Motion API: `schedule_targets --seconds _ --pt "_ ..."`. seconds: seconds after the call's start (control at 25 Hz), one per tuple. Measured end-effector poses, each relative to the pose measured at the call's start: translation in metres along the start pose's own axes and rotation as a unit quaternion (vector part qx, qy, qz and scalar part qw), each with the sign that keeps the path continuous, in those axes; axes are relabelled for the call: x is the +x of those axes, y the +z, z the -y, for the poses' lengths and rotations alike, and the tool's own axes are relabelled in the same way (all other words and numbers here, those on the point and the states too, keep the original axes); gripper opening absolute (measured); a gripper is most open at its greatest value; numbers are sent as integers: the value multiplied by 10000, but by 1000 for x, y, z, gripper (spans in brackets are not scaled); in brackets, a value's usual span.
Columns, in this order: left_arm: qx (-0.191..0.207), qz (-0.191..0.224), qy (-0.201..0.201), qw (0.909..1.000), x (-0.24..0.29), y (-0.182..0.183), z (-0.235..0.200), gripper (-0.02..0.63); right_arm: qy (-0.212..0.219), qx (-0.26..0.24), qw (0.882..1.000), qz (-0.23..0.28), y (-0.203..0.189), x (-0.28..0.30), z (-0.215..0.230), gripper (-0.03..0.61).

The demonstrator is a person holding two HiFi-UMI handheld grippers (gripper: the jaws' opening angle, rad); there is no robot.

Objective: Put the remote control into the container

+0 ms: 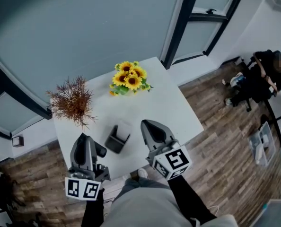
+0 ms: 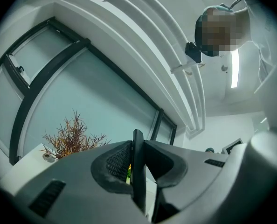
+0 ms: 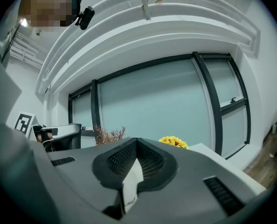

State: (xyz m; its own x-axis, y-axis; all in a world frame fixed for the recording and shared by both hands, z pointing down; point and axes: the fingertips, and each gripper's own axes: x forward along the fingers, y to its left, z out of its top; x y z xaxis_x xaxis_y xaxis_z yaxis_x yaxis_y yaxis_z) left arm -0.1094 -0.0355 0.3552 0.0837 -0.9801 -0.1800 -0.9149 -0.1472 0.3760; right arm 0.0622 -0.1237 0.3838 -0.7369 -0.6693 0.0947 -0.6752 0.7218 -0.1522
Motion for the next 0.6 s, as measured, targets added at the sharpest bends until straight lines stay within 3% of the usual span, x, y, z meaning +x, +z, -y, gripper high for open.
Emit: schedule_targets --seconds 0.6 --pt "-251 -168 -27 9995 22 -38 -19 83 -119 16 9998 -126 -9 -4 6 3"
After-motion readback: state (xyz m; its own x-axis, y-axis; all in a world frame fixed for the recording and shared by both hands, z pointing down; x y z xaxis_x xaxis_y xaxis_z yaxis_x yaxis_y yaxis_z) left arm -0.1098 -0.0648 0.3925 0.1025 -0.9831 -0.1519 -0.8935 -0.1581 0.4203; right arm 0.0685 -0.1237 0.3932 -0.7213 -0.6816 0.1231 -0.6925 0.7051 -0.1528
